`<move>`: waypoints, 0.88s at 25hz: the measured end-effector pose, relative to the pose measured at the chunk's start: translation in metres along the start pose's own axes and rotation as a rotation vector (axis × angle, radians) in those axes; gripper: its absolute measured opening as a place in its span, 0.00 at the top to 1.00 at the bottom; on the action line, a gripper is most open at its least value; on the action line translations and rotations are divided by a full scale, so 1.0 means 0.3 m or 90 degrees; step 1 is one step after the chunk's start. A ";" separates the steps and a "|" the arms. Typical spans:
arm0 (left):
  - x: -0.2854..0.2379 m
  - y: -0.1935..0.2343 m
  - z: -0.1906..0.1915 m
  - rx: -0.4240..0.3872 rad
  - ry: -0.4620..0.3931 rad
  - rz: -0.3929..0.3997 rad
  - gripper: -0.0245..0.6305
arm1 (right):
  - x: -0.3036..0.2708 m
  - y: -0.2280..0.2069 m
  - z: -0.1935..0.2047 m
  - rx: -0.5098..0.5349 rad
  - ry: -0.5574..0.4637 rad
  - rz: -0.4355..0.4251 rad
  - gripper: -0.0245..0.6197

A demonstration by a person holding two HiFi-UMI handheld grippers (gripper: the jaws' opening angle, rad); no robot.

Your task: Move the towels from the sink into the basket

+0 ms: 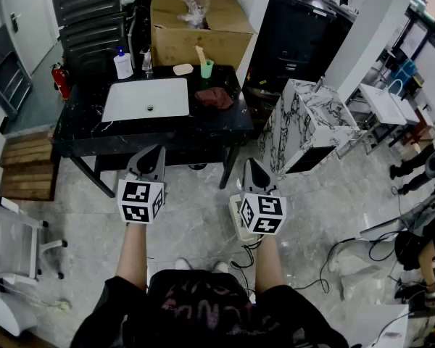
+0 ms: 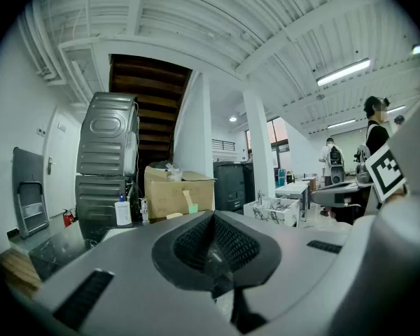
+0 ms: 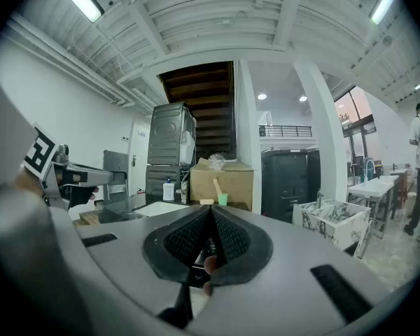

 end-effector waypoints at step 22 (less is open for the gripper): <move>0.027 -0.013 0.052 -0.004 0.019 0.044 0.94 | 0.020 0.047 0.018 0.012 0.002 0.016 0.94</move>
Point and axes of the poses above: the fingertips, and each gripper's own axes: x backward along the fingers, y to its left, z out of its underside, the point moved 6 cm from there along x, backward along the fingers, and after that the axes turned 8 degrees about -y, right-handed, at the moved point
